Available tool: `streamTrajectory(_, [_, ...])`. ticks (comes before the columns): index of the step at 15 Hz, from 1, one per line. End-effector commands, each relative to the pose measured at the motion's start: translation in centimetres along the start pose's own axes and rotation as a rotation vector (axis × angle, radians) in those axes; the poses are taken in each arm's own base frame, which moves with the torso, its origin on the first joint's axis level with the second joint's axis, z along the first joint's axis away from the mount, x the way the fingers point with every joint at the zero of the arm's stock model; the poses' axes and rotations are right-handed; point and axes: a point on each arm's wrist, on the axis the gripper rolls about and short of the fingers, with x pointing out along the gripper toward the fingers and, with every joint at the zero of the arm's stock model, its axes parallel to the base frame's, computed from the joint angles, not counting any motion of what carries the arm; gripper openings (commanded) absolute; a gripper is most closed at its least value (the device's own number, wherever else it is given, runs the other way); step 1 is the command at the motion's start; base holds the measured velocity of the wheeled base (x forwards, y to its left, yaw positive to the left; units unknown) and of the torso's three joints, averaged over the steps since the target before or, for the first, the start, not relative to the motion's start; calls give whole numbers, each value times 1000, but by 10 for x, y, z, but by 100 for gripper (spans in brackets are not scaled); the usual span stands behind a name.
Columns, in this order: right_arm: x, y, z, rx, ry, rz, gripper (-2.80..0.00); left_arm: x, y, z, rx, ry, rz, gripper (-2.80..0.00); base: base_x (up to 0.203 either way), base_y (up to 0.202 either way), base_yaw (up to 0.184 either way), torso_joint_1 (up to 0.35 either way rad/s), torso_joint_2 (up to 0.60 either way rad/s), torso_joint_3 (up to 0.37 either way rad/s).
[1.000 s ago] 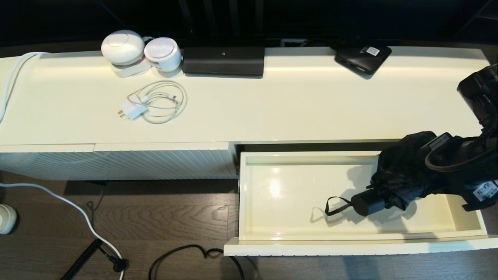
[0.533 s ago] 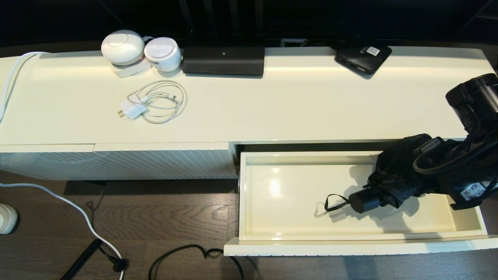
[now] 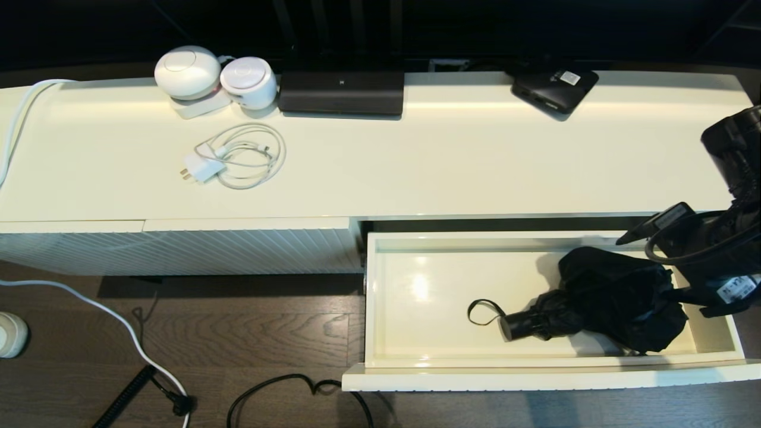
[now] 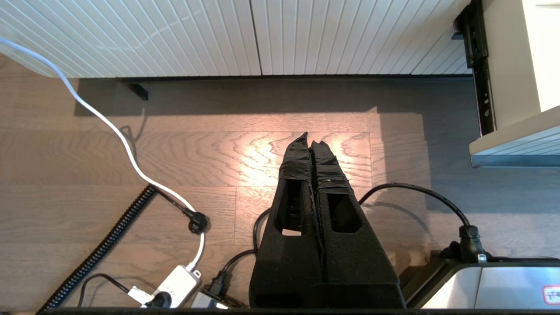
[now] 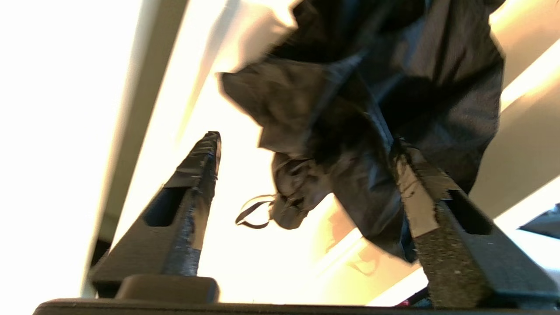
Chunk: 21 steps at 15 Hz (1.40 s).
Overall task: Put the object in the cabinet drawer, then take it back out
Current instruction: Close the drawer
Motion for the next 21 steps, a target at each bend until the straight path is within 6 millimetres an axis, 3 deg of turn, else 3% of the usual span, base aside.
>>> streamTrajectory(1, [-29, -2, 6, -8, -38, 78, 0, 0, 0, 0, 0, 0, 1, -280, 0, 0, 0, 0, 0, 0])
streamTrajectory(6, [-63, -11, 9, -259, -172, 119, 0, 0, 0, 0, 0, 0, 1, -280, 0, 0, 0, 0, 0, 0])
streamTrajectory(7, [-67, -14, 9, -347, -191, 112, -280, 0, 0, 0, 0, 1, 1, -280, 0, 0, 0, 0, 0, 0])
streamTrajectory(11, [-84, -46, 2, -563, -220, 81, -280, 0, 0, 0, 0, 0, 0, -280, 0, 0, 0, 0, 0, 0])
streamTrajectory(15, [-101, -107, -16, -799, -128, 60, -280, 0, 0, 0, 0, 0, 1, -280, 0, 0, 0, 0, 0, 0])
streamTrajectory(21, [-105, -175, -38, -961, 20, 127, -280, 0, 0, 0, 0, 0, 1, -280, 0, 0, 0, 0, 0, 0])
